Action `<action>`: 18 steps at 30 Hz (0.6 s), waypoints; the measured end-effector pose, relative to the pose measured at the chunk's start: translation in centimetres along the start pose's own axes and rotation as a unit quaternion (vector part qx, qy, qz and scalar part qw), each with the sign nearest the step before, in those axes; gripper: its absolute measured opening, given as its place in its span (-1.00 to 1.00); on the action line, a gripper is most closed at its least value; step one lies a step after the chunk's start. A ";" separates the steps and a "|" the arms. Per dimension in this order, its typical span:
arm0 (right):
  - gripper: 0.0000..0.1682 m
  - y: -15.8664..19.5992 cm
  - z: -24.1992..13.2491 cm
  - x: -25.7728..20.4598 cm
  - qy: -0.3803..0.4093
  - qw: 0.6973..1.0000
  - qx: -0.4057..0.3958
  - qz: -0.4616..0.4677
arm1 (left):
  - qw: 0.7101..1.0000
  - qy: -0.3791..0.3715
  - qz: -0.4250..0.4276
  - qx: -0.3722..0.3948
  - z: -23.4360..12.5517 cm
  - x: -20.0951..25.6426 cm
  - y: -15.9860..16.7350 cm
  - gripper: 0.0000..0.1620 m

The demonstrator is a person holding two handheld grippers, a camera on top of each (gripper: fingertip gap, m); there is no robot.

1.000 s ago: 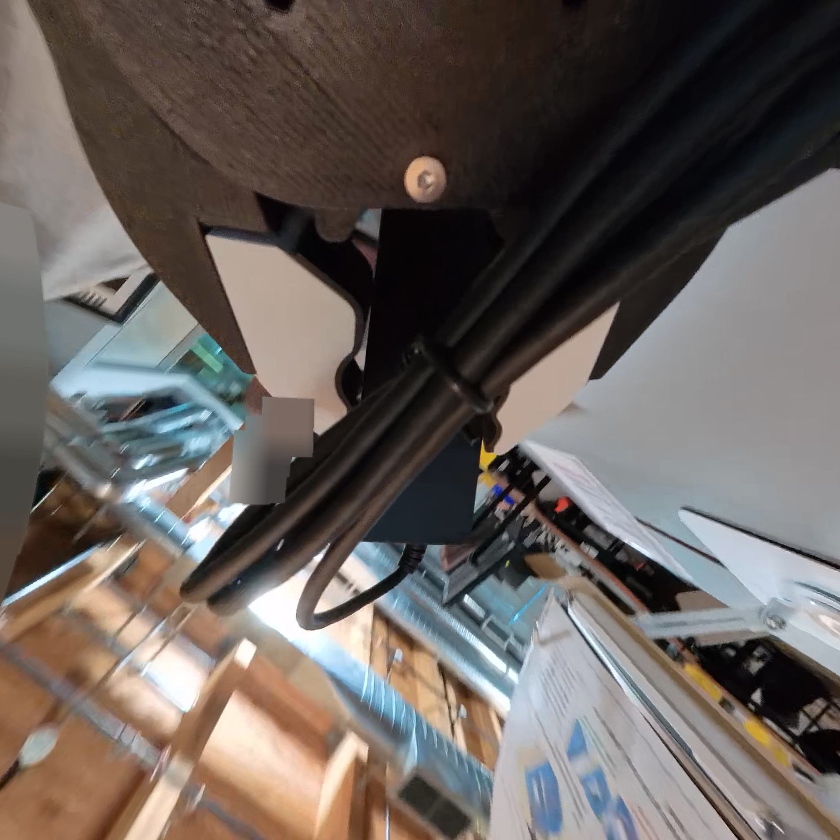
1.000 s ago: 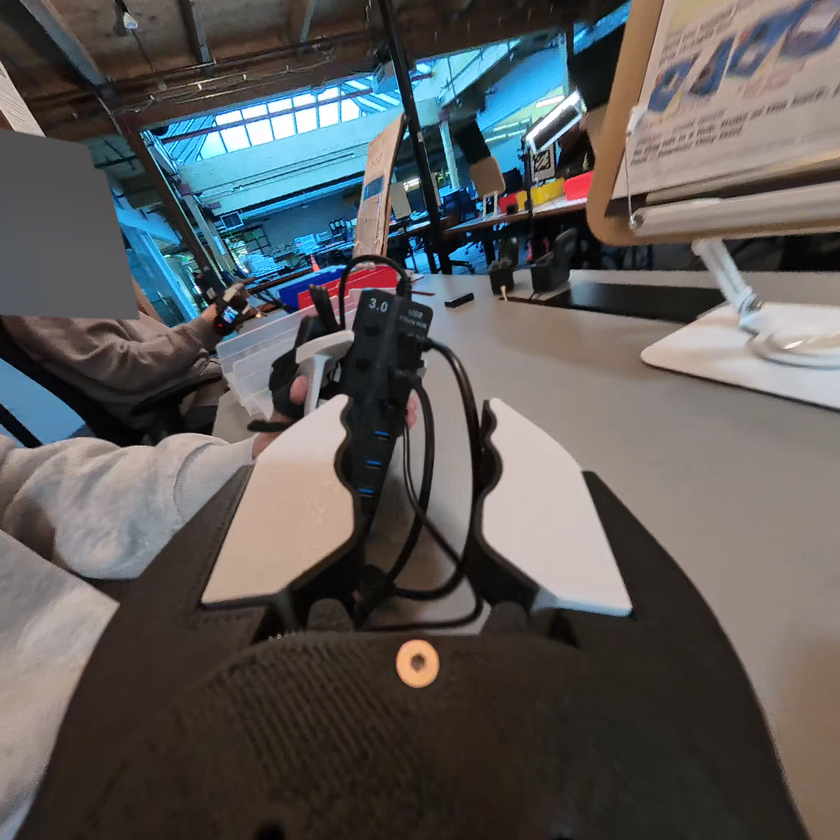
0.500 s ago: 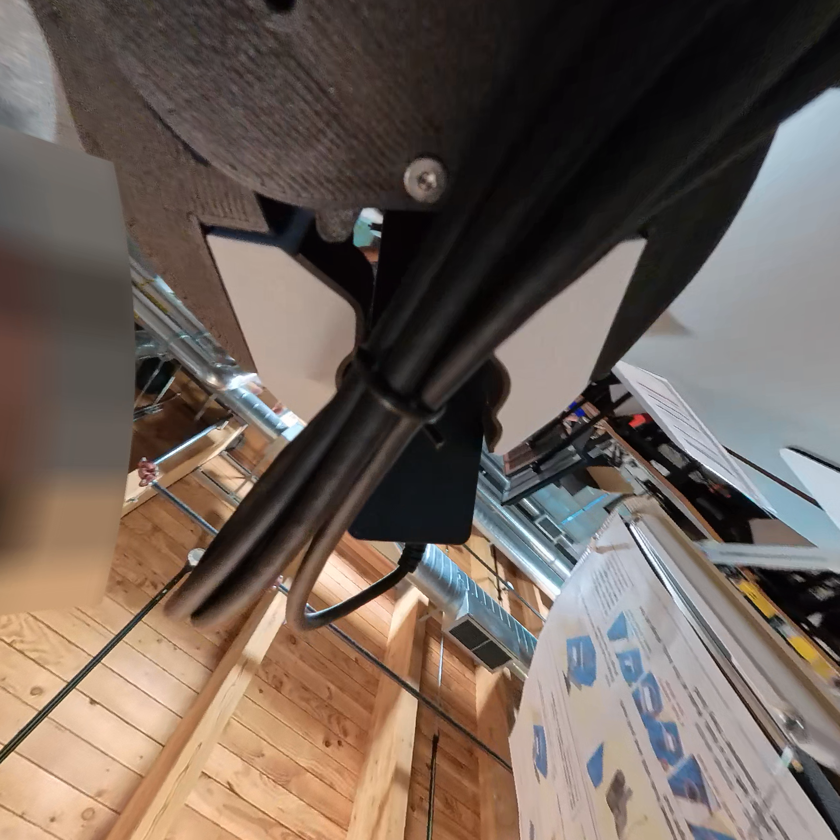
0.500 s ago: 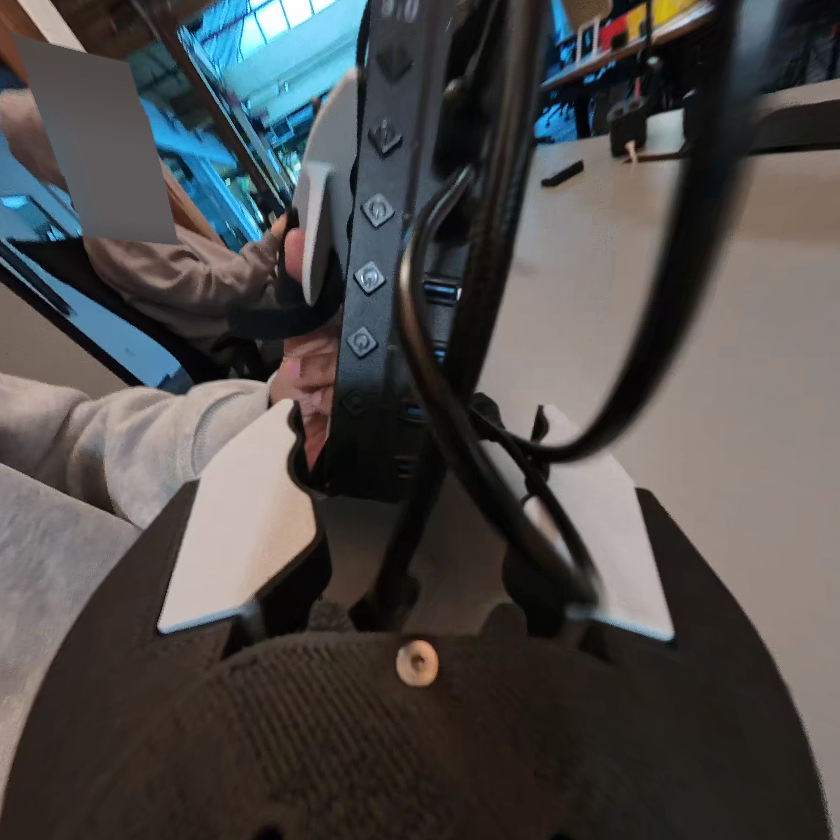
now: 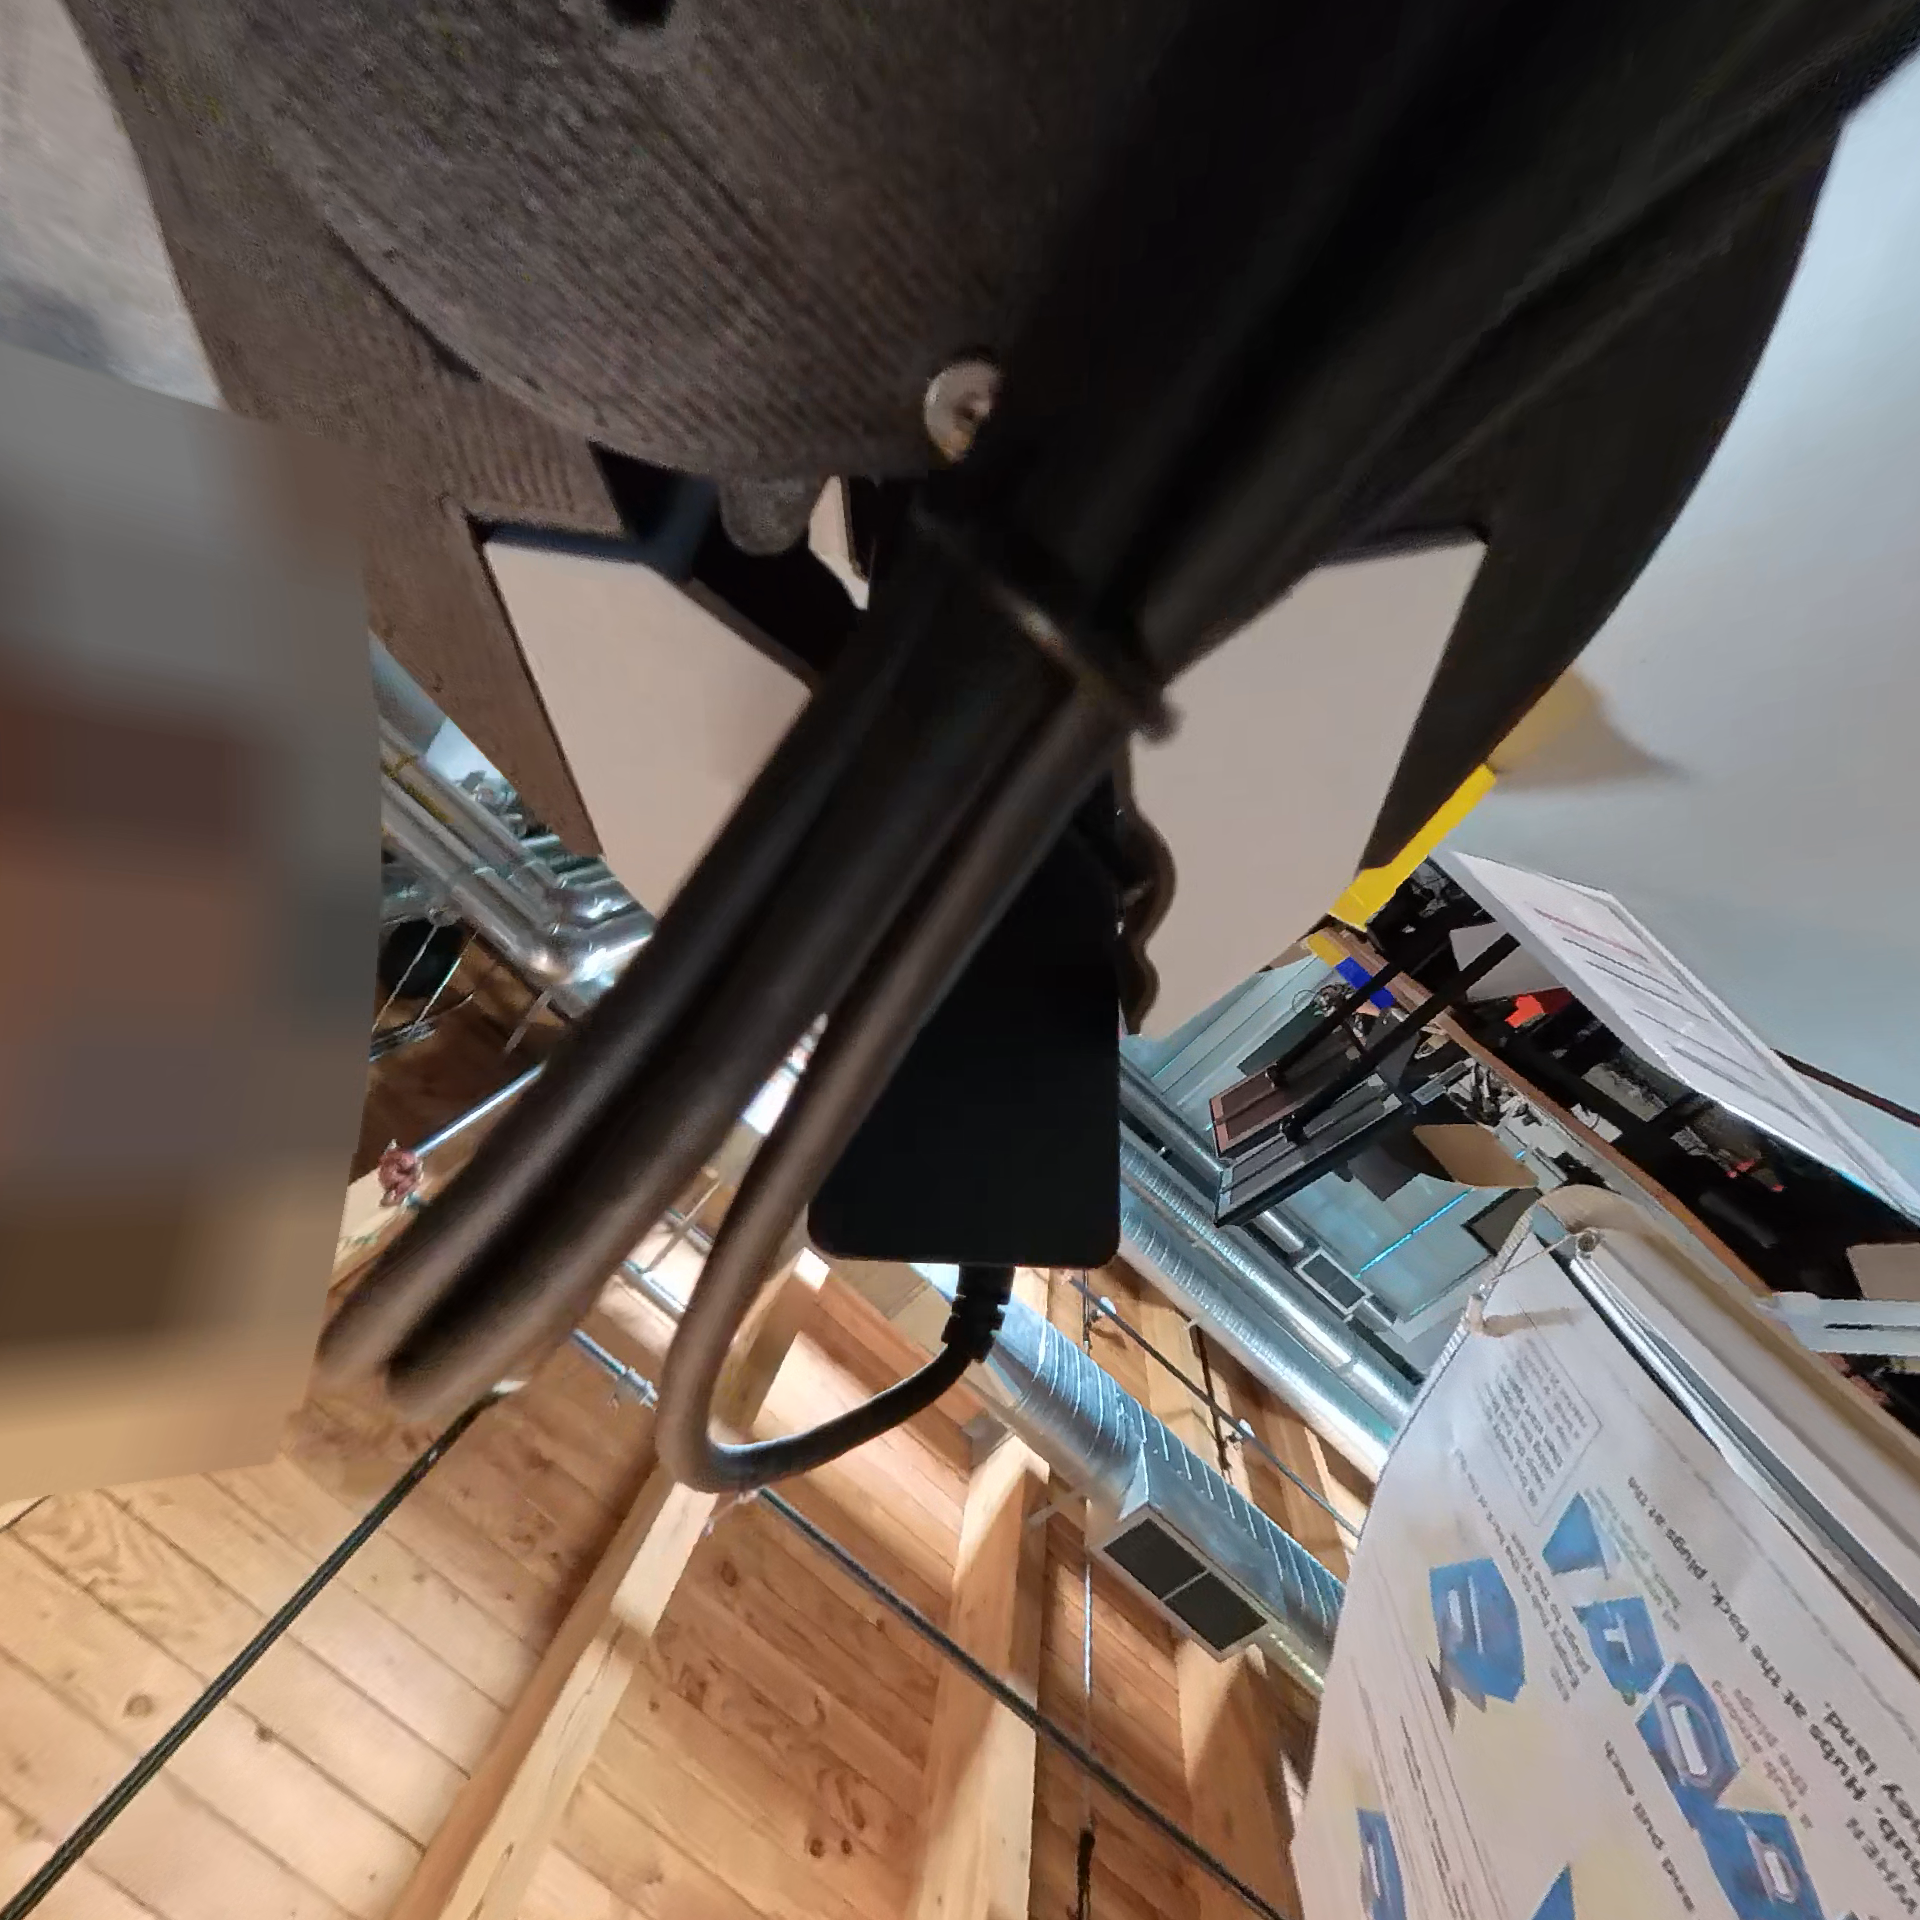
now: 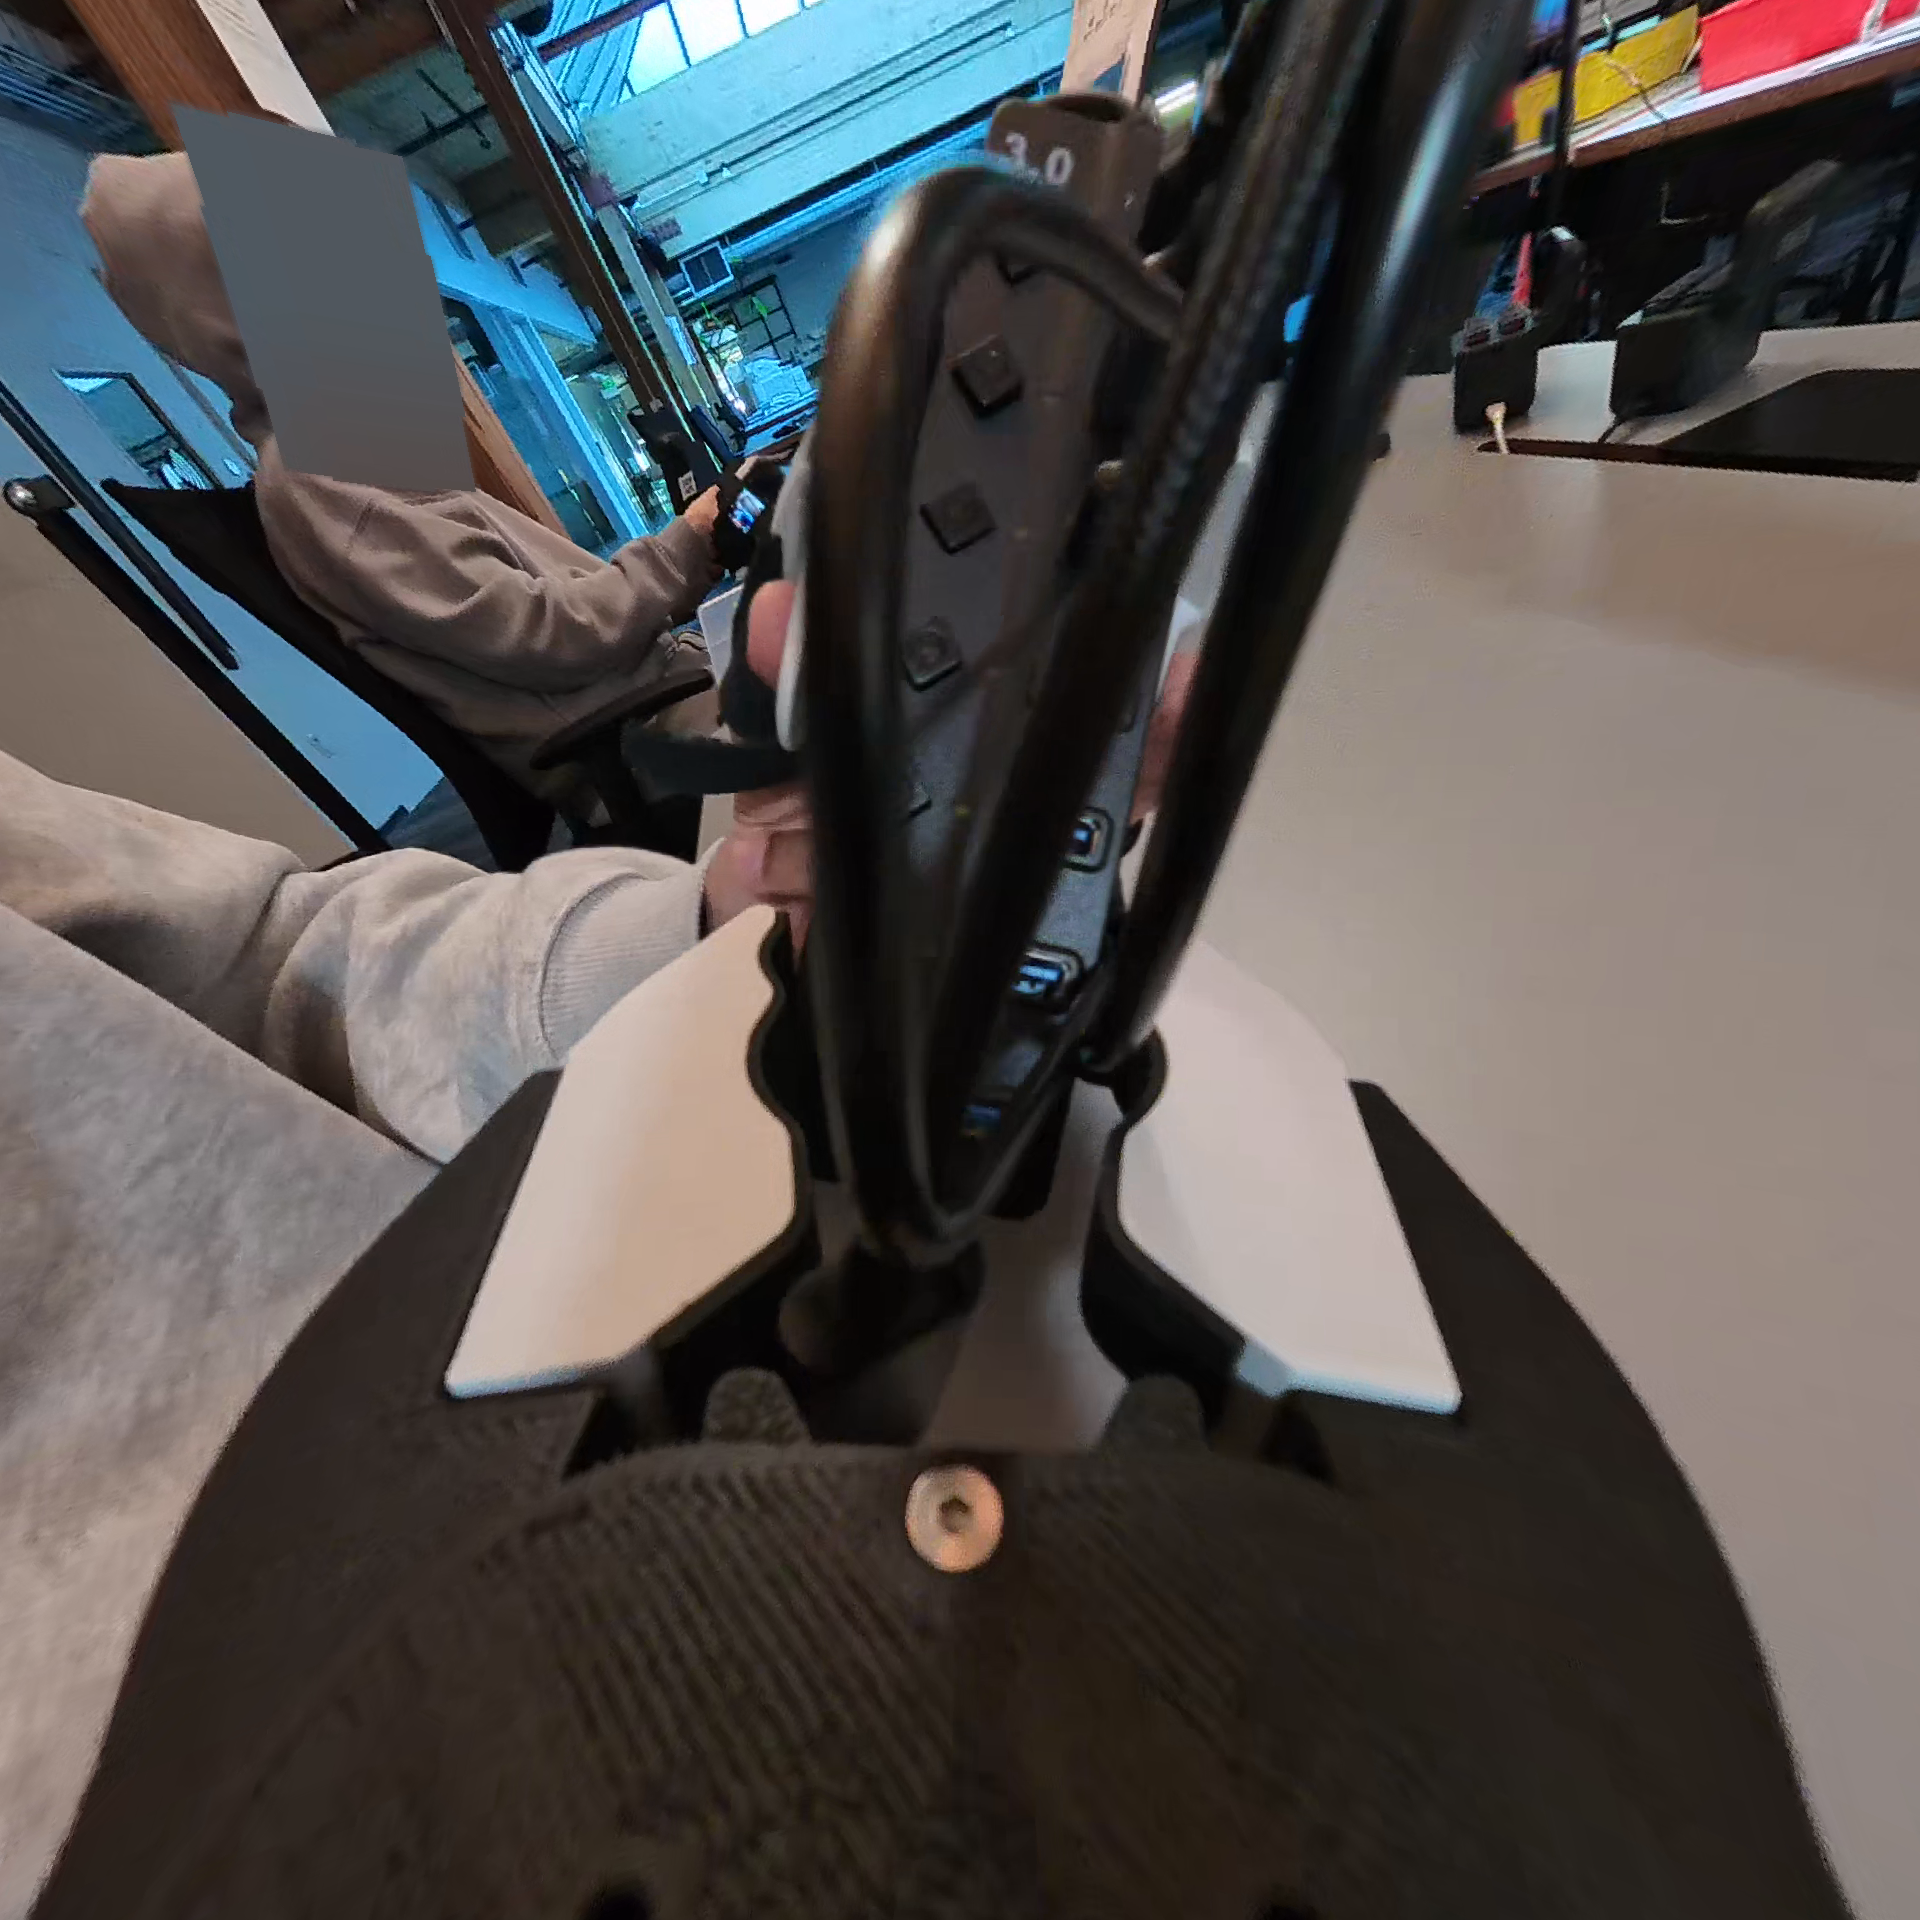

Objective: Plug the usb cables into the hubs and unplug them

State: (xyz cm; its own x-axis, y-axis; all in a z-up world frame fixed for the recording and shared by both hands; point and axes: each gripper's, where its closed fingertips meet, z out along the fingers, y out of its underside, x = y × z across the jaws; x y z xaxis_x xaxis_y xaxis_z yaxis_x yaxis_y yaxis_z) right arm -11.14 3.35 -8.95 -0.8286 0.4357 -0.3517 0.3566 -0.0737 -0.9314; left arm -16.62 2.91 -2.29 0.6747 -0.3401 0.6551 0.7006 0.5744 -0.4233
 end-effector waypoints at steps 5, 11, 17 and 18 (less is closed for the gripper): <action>-0.29 -0.8 -0.6 -0.4 -0.028 0.999 0.018 0.035 | 1.000 0.007 0.016 -0.005 -0.1 0.4 0.0 -0.21; -0.30 -2.2 -2.0 0.4 -0.080 0.982 0.084 0.147 | 0.999 0.004 0.035 -0.022 0.1 0.5 0.3 -0.19; -0.30 -3.0 -2.7 1.0 -0.087 0.976 0.113 0.165 | 0.999 -0.012 0.032 -0.033 -0.1 -0.3 0.8 -0.22; -0.30 -2.9 -2.8 1.2 -0.082 0.976 0.113 0.165 | 0.999 -0.014 0.029 -0.033 -0.1 -0.5 0.8 -0.22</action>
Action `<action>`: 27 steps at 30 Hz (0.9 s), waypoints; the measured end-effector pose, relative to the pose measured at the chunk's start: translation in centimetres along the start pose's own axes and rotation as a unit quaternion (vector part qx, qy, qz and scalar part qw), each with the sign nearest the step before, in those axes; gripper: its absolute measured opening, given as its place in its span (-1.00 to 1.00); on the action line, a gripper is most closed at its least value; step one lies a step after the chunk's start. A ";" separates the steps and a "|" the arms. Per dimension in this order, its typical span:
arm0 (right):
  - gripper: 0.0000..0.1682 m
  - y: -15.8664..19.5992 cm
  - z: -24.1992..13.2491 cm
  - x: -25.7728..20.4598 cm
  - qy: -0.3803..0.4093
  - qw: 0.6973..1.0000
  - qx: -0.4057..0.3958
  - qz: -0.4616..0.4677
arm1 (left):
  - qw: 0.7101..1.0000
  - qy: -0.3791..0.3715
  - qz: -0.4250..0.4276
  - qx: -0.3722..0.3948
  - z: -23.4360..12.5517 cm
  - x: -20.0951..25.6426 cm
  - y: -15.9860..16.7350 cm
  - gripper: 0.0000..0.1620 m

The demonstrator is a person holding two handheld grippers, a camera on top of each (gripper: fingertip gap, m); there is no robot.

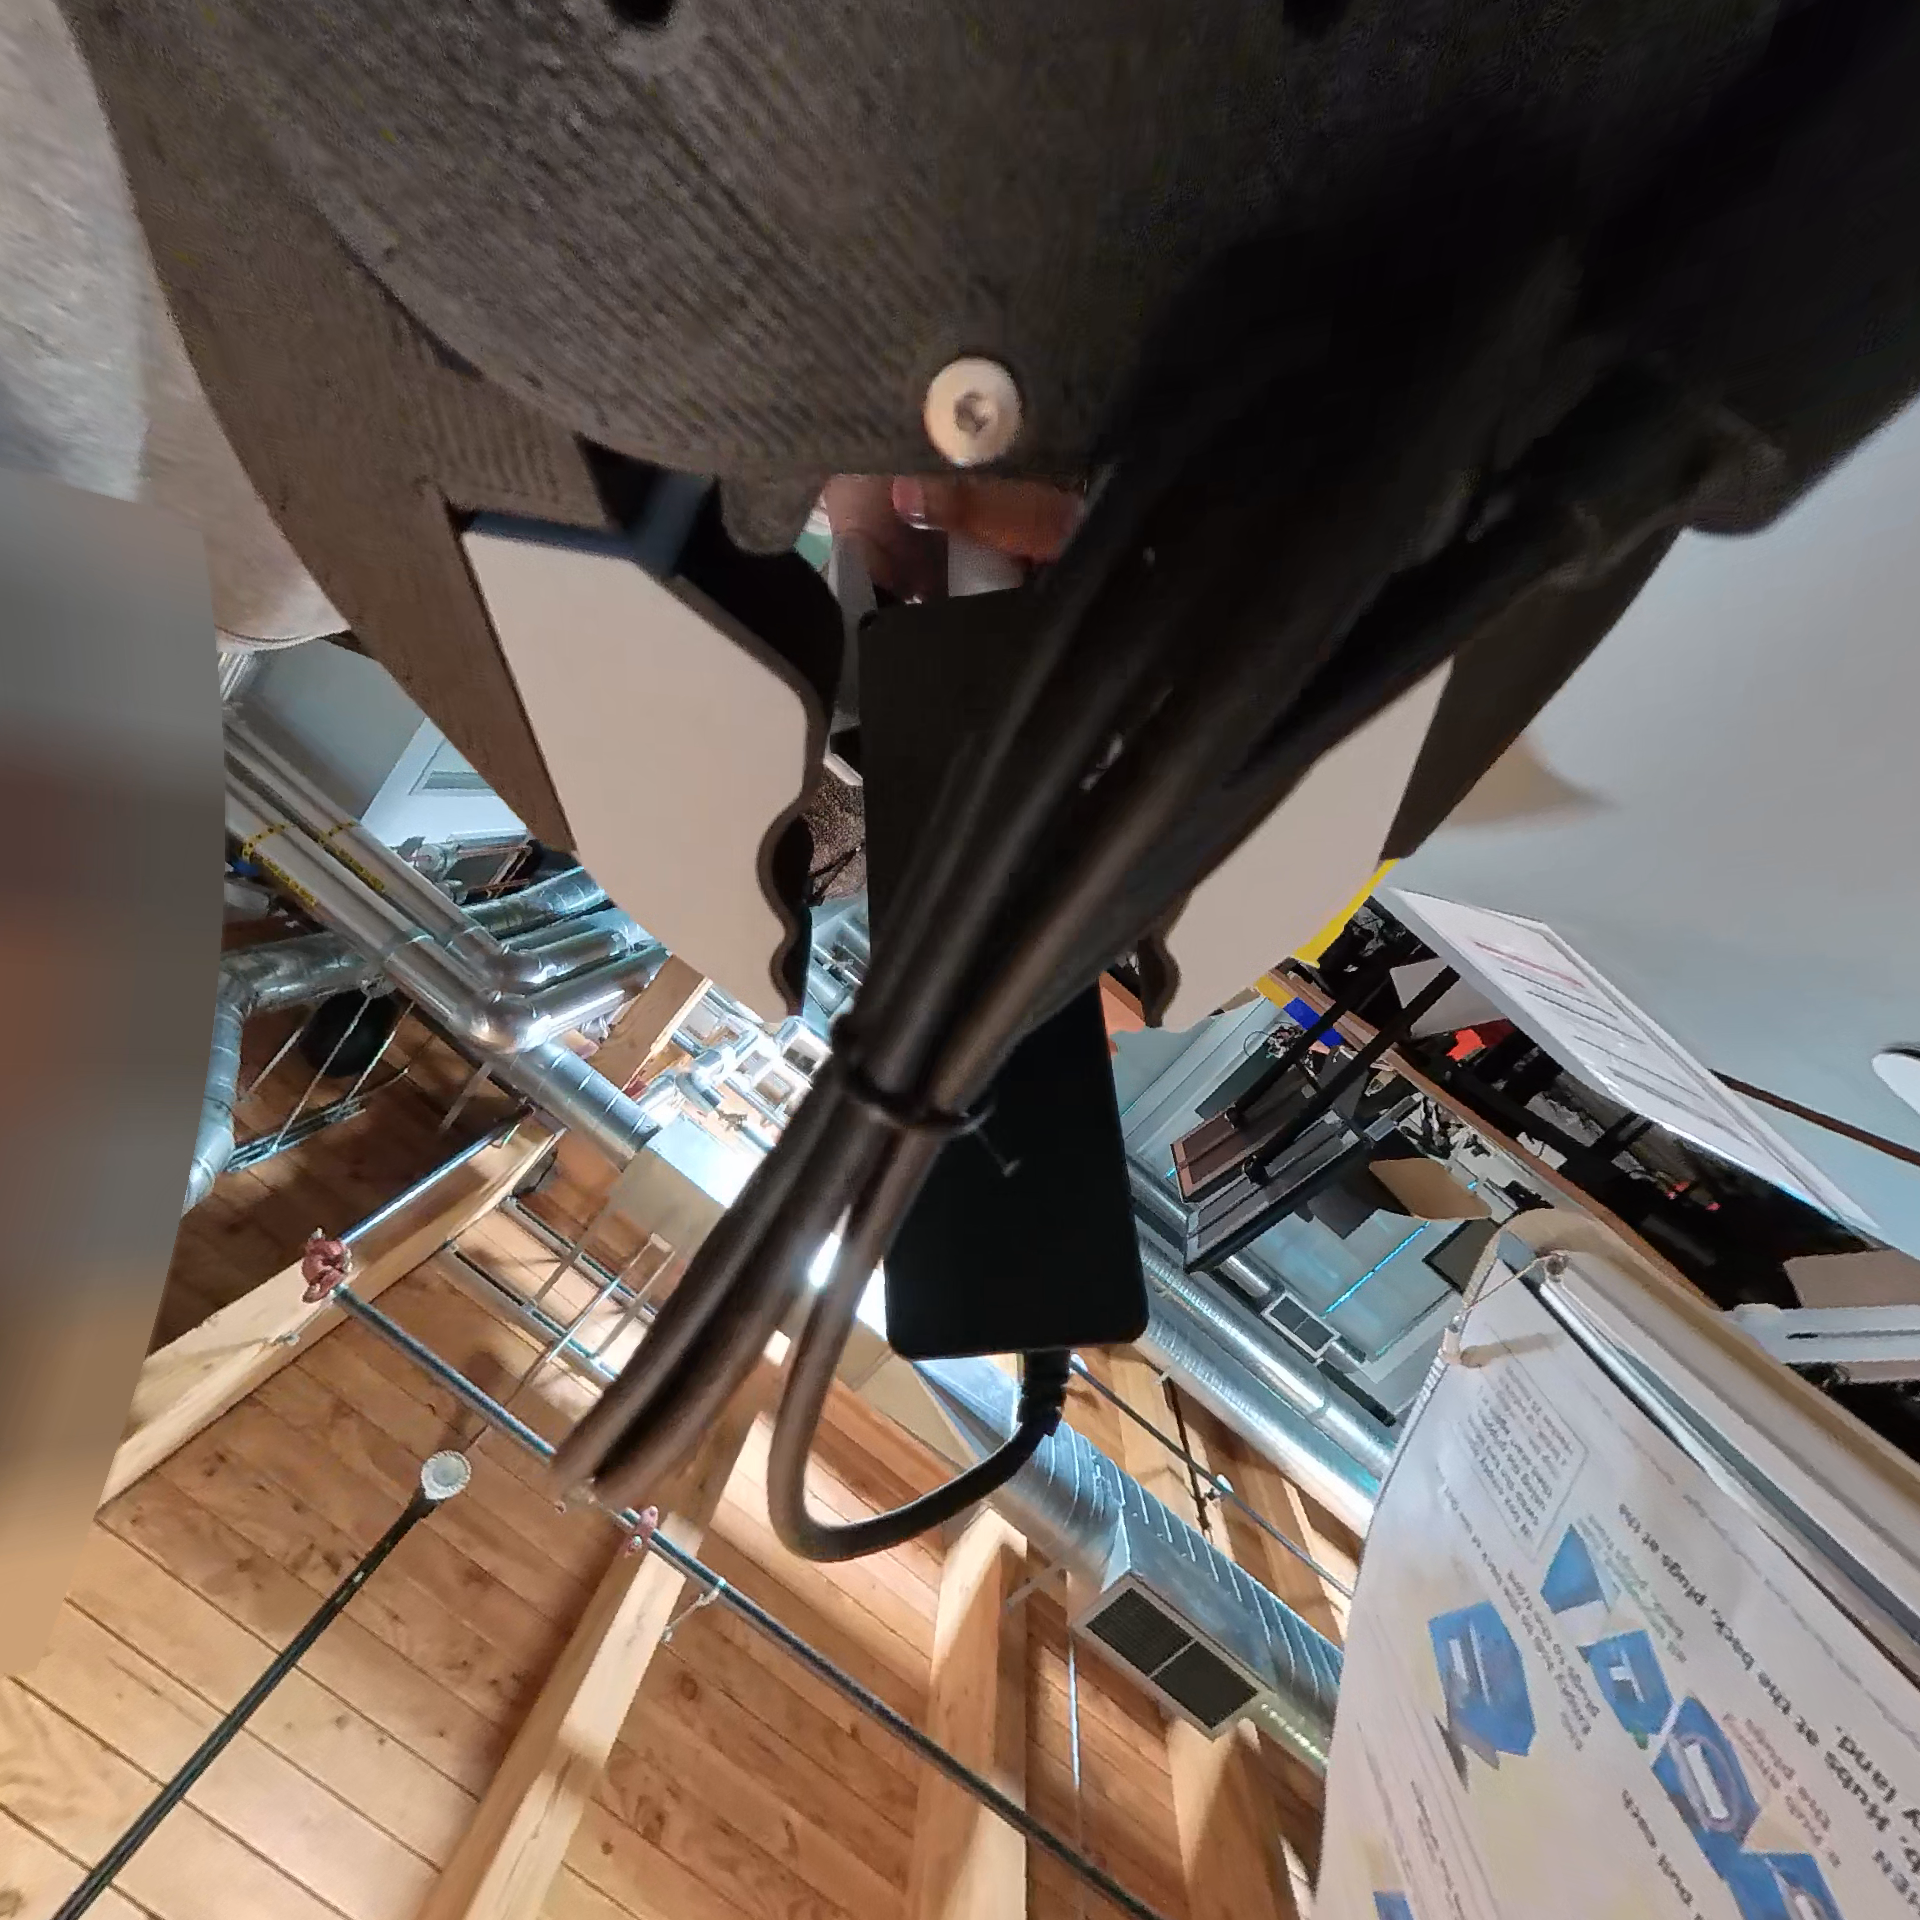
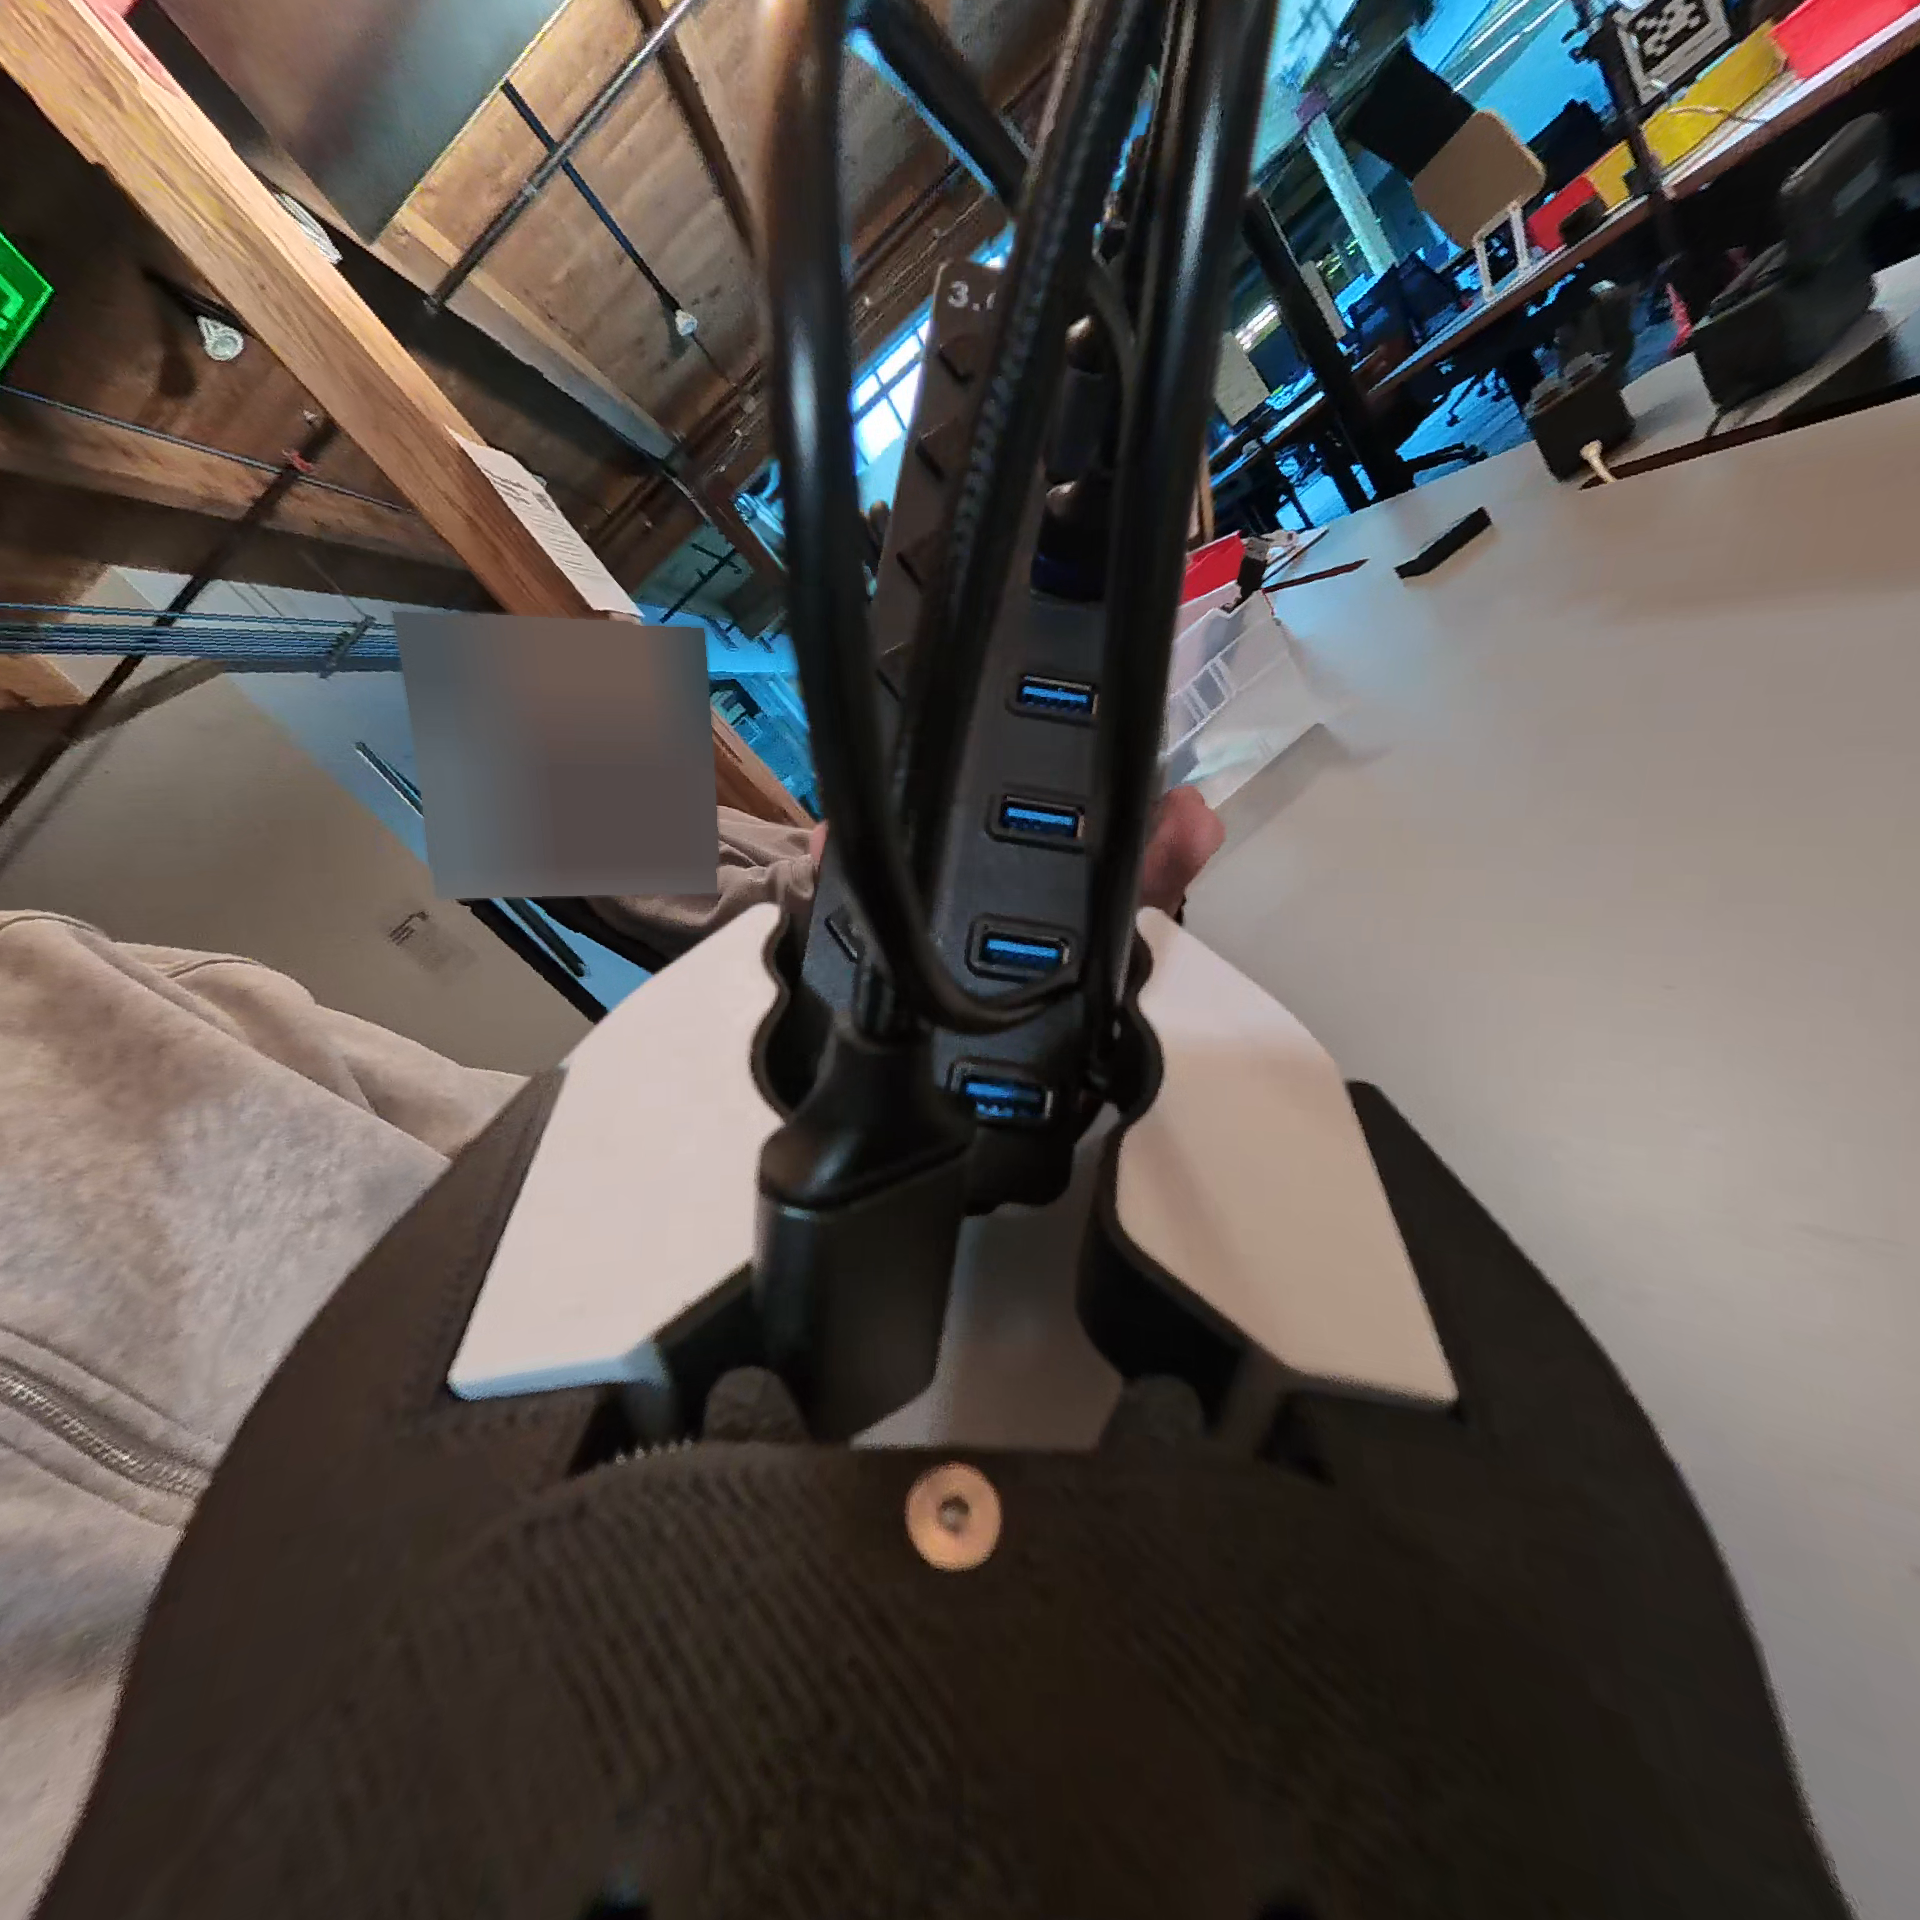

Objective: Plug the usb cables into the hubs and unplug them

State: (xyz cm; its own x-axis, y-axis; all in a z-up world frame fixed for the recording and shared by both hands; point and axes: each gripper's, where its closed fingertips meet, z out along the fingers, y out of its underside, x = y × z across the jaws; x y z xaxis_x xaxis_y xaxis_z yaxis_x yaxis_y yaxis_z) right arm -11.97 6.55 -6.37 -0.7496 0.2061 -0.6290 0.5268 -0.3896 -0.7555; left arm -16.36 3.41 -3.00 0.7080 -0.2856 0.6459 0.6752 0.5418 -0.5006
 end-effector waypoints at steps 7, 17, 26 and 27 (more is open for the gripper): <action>-0.30 -3.2 -1.9 -0.4 0.002 0.998 0.057 -0.011 | 1.000 -0.001 -0.013 -0.005 -0.1 -0.4 0.3 -0.27; -0.30 -14.0 -16.2 -5.5 0.207 0.945 0.174 -0.182 | 0.997 0.000 -0.010 -0.074 0.8 0.1 3.6 -0.37; -0.30 -15.0 -32.2 -3.7 0.490 0.847 0.154 -0.140 | 0.995 0.002 -0.047 -0.083 1.2 0.1 5.1 -0.39; -0.30 -14.7 -33.5 -2.7 0.506 0.840 0.152 -0.124 | 0.995 0.003 -0.051 -0.086 1.3 0.1 5.3 -0.39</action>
